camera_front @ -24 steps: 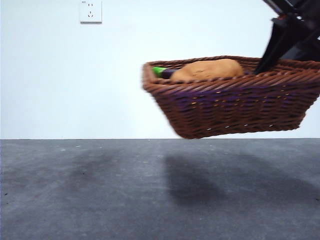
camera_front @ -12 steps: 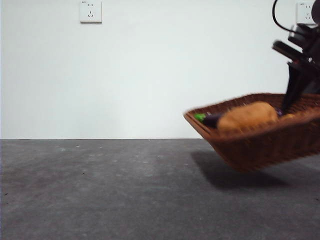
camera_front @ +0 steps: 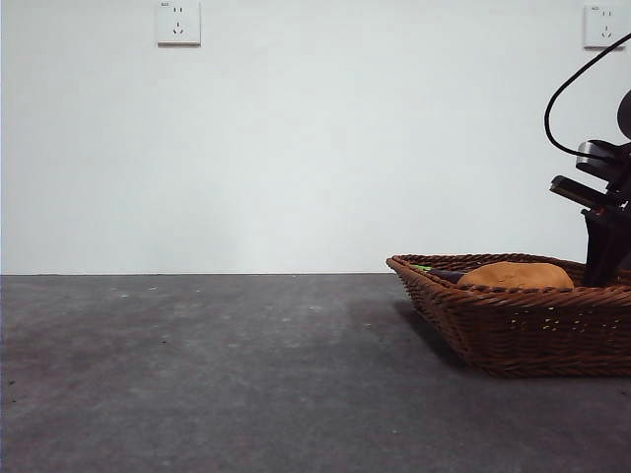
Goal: Help me put the vegetables on the table into the basket
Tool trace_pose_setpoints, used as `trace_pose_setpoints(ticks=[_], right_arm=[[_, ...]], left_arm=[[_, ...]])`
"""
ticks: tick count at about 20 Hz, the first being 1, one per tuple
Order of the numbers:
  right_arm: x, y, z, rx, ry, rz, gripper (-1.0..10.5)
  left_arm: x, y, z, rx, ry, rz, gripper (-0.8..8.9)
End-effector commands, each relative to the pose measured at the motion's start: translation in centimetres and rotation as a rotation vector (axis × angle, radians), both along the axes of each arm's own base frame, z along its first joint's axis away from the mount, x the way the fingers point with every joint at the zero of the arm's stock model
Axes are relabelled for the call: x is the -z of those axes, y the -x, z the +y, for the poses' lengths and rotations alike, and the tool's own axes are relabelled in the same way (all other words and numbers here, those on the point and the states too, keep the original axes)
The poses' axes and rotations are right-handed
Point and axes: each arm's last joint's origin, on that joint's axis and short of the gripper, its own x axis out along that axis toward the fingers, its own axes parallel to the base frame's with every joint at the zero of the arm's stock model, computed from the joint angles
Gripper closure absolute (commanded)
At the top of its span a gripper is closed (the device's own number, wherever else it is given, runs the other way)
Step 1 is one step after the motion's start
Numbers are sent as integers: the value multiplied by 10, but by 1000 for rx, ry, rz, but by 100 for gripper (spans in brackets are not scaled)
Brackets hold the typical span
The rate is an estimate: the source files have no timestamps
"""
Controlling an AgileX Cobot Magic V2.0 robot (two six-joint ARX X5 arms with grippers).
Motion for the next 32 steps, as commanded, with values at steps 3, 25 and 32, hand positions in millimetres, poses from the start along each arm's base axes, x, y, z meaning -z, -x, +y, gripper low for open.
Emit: trace_pose_setpoints(ticks=[3, 25, 32], right_arm=[[14, -3, 1, 0, 46, 27, 935], [-206, 207, 42, -238, -65, -218, 958], [-212, 228, 40, -204, 3, -263, 958]], left_arm=[[0, 0, 1, -14, 10, 1, 820], [0, 0, 1, -13, 10, 2, 819], [0, 0, 0, -14, 10, 2, 818]])
